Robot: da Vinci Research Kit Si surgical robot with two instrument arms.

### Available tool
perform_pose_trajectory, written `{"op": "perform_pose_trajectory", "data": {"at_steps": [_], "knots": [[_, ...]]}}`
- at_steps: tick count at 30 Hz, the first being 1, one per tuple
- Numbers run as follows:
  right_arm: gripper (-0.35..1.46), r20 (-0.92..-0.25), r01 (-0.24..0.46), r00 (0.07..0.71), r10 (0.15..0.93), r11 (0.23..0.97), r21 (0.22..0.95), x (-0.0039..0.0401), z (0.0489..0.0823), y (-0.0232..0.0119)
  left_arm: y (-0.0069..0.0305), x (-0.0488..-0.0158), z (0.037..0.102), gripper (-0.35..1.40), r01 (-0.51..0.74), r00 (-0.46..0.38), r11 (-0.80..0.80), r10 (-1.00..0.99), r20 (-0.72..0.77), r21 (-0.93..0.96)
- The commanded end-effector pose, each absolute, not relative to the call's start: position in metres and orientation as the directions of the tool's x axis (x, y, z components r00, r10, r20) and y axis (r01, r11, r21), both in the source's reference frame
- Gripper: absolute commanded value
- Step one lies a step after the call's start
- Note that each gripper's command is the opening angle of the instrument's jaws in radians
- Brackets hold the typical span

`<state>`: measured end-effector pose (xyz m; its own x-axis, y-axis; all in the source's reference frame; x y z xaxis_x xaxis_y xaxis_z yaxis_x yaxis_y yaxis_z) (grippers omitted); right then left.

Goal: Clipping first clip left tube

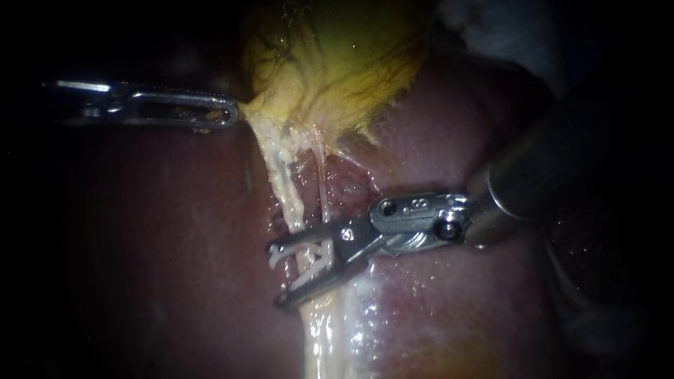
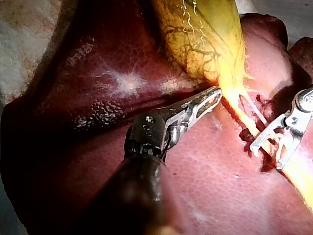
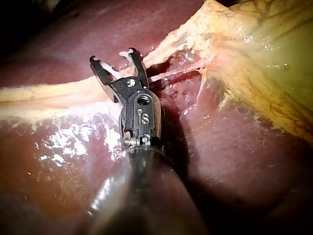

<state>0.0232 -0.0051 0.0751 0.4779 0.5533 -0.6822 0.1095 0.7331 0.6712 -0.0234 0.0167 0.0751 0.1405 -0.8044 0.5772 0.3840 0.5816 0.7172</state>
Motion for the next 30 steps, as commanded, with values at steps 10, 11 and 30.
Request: {"op": "perform_pose_trajectory", "data": {"at_steps": [10, 11, 30], "knots": [[0.51, -0.676, 0.122, 0.476, 0.562, 0.719, 0.684, 0.0208, 0.0722, -0.0036, 0.0167, -0.0234, 0.0751, -0.35, 0.384, 0.141, 0.582, -0.804, 0.577, 0.717], [0.51, -0.675, 0.124, 0.476, 0.563, 0.718, 0.685, 0.0205, 0.072, -0.0034, 0.0167, -0.0234, 0.0751, -0.35, 0.384, 0.141, 0.582, -0.804, 0.577, 0.717], [0.49, -0.618, 0.093, 0.477, 0.625, 0.663, 0.743, 0.0181, 0.0737, -0.0019, 0.0167, -0.0234, 0.0751, -0.35, 0.384, 0.141, 0.582, -0.804, 0.577, 0.717]]}}
